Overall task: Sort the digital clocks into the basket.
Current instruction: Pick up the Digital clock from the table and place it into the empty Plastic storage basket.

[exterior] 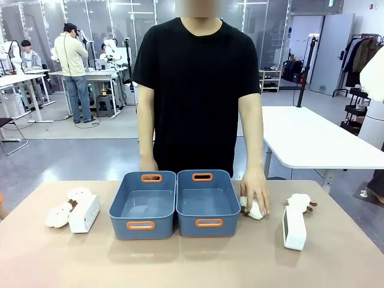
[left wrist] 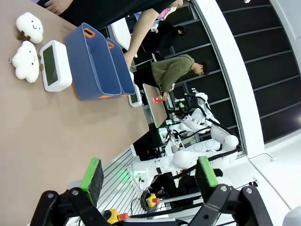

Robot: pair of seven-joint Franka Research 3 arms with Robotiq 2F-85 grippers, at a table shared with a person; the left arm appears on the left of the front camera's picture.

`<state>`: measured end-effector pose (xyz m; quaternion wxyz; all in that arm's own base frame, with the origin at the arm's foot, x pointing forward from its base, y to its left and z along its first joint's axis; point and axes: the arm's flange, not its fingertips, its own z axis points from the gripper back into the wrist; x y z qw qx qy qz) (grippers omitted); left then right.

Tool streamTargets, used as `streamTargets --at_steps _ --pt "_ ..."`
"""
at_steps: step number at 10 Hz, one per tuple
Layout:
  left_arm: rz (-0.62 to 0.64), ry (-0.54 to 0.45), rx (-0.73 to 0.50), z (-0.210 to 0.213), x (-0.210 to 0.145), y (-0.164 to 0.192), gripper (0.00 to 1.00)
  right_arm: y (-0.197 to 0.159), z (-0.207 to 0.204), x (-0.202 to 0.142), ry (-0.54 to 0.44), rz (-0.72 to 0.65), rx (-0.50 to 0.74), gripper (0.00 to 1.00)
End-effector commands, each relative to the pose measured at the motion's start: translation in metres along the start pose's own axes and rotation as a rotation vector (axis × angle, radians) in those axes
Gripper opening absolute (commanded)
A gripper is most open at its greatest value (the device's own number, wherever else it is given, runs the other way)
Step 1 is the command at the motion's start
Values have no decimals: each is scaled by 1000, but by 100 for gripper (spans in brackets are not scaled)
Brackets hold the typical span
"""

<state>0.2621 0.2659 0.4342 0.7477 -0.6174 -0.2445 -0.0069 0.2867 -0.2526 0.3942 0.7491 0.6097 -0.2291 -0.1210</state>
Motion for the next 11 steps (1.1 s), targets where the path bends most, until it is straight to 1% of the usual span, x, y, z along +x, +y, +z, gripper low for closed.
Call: streamTargets --at_steps 1,11 --pt "-6 5 -12 1 -1 -3 100 1 1 0 0 0 3 100" --pt "-6 5 -12 1 -1 -3 100 1 1 0 0 0 3 100"
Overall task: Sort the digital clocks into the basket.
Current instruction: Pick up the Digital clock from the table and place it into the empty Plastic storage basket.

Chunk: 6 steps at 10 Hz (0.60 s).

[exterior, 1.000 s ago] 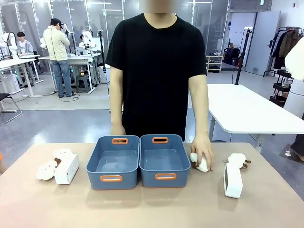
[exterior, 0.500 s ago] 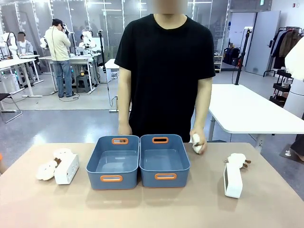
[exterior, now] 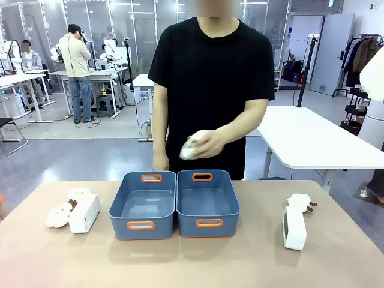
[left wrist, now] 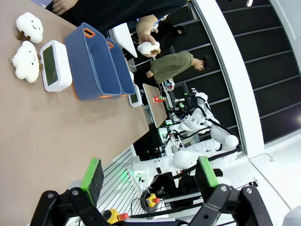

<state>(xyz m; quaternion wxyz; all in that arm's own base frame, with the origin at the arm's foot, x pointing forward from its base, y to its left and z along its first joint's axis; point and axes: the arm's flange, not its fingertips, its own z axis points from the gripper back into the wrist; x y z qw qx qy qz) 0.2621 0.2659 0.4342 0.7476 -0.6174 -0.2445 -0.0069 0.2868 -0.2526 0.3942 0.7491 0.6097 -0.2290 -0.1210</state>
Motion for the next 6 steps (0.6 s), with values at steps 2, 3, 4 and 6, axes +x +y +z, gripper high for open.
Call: streamTargets --at_steps 2,3,4,6 --pt "-6 5 -12 1 -1 -3 100 1 1 0 0 0 3 100" --pt "-6 5 -12 1 -1 -3 100 1 1 0 0 0 3 100" --pt "-6 5 -12 1 -1 -3 100 1 1 0 0 0 3 100" --pt "0 0 0 0 0 0 100 1 1 0 0 0 3 100"
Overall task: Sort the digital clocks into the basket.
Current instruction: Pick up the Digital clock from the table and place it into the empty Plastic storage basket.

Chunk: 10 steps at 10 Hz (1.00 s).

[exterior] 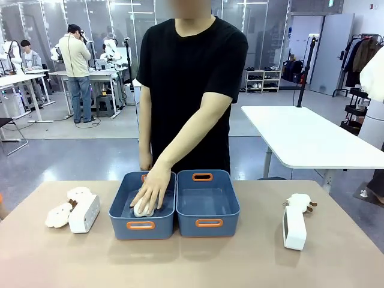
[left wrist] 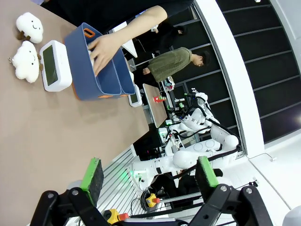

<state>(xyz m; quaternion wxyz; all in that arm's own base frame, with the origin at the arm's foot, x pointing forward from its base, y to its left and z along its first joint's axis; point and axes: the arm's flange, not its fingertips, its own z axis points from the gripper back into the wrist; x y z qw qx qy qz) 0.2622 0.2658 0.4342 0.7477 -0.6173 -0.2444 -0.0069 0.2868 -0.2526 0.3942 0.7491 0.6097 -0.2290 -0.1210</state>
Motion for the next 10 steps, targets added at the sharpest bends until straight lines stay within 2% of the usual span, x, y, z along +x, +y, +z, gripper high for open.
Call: streamTargets --at_steps 1,3,5,6,8,10 --pt "15 48 117 -8 8 -11 100 1 1 0 0 0 3 100" --pt "-1 193 268 -47 34 -39 100 1 1 0 0 0 3 100" --pt "-18 324 547 -126 62 -60 100 1 1 0 0 0 3 100" --pt "-46 377 627 -169 72 -64 100 1 1 0 0 0 3 100" --pt "-82 486 739 -243 88 -52 100 1 1 0 0 0 3 100" --pt "-117 502 878 -304 90 -38 100 1 1 0 0 0 3 100"
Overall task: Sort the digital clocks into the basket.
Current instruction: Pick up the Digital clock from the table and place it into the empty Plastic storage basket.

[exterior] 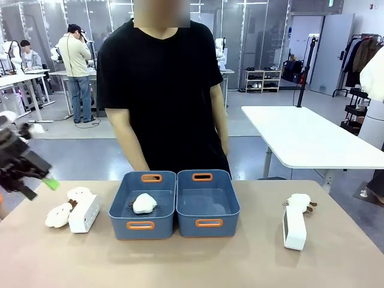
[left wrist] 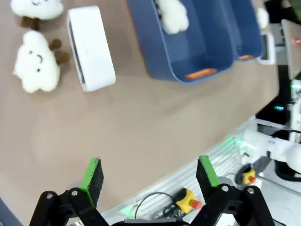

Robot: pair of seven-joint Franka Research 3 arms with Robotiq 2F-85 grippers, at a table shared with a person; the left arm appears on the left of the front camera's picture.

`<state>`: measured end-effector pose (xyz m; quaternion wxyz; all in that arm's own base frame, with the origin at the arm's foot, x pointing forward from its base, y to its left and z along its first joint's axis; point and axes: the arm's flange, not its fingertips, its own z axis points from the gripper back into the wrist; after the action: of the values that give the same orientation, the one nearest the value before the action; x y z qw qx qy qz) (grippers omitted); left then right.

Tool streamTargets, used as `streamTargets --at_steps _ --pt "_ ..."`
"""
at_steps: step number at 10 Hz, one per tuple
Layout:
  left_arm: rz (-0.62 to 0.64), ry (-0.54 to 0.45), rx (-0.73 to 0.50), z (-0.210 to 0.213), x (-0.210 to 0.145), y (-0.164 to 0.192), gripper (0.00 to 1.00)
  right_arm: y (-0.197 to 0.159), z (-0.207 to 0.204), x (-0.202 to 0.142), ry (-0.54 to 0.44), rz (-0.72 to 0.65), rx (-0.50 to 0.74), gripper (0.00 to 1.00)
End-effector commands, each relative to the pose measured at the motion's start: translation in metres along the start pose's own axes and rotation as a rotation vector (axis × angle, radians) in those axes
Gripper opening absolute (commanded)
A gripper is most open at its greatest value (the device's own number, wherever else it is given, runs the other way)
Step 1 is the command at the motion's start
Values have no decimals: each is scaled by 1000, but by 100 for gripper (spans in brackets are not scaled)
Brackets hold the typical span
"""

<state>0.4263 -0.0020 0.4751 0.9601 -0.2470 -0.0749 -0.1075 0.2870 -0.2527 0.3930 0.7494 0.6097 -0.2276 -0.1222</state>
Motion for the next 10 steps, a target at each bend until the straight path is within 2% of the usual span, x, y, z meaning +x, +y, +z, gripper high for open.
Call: streamTargets --at_steps 1,3,4,5,7,10 --pt "22 -26 153 -19 24 -1 100 2 1 0 -1 4 5 100" --pt "17 -120 275 -48 49 -11 100 2 1 0 -1 4 5 100" --pt "22 -170 272 -63 57 -10 100 2 1 0 -1 4 5 100" --pt "25 -185 272 -81 63 -8 100 2 1 0 -1 4 5 100" --pt "38 -202 354 -122 67 -8 100 2 1 0 -1 4 5 100" --pt "80 -166 443 -159 58 -2 100 2 1 0 -1 4 5 100"
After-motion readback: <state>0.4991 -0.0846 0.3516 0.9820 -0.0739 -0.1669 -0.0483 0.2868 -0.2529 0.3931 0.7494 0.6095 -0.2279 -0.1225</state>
